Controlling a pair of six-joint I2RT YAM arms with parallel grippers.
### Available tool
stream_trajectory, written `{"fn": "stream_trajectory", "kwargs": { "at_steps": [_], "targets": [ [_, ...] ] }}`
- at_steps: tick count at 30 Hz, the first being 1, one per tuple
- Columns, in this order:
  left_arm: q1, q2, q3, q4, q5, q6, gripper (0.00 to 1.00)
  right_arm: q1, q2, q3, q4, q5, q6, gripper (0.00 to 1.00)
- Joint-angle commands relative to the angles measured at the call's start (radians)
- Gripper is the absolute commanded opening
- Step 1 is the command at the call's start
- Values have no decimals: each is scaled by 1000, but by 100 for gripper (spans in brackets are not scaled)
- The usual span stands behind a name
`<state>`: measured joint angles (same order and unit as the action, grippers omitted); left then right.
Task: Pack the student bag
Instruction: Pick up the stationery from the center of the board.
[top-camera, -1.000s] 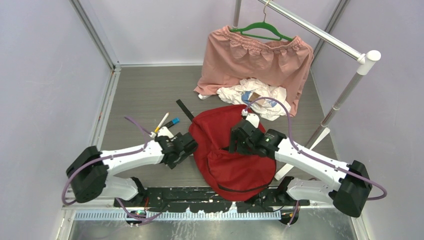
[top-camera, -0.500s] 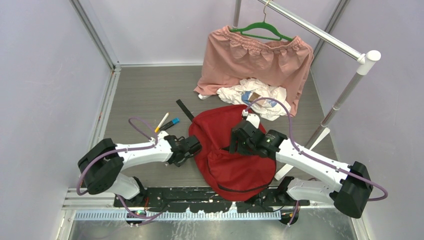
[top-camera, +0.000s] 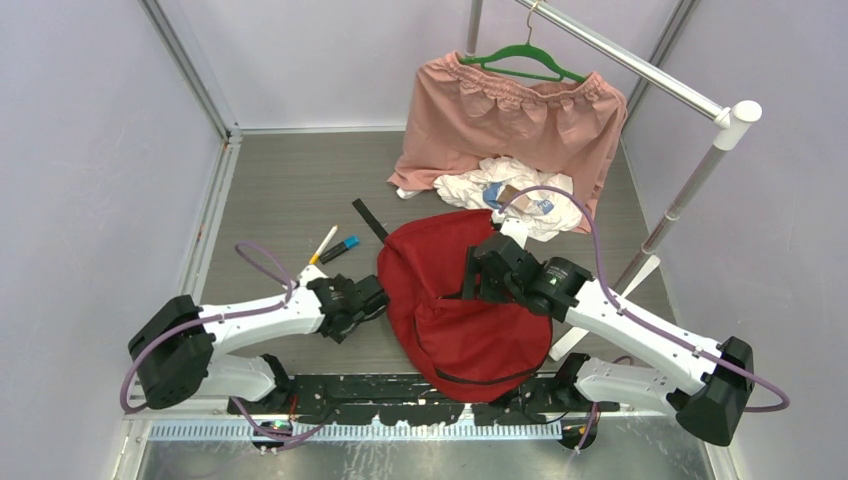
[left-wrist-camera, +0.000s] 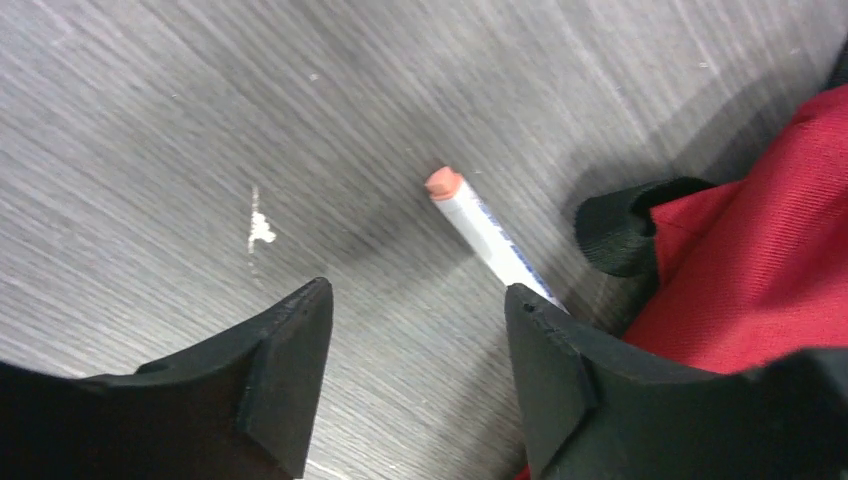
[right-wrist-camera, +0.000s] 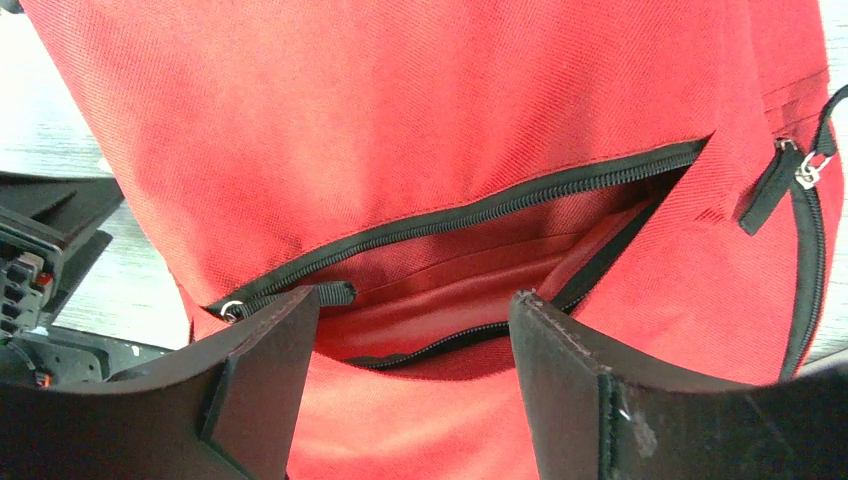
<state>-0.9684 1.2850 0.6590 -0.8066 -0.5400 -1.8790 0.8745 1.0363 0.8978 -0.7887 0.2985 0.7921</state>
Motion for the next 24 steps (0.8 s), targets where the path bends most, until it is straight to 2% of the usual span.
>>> {"fn": "stream_trajectory", "kwargs": {
  "at_steps": [1,9,14,19,24],
  "targets": [
    [2,40,82,-29,-105,-41,68,-3,-1,44,-13,38,-28,75],
    [12,241,188,-49,-105,-101,68,-4,-4,14,1,23,-16,75],
    [45,361,207,-63,-2,-119,58,-3,-5,-4,2,30,-11,75],
    [48,381,180,-76,54,-131,30,-4,-14,-17,3,26,-1,75],
    [48,262,116,-102,21,-140,14,-4,-29,14,-7,18,-10,75]
  ]
}}
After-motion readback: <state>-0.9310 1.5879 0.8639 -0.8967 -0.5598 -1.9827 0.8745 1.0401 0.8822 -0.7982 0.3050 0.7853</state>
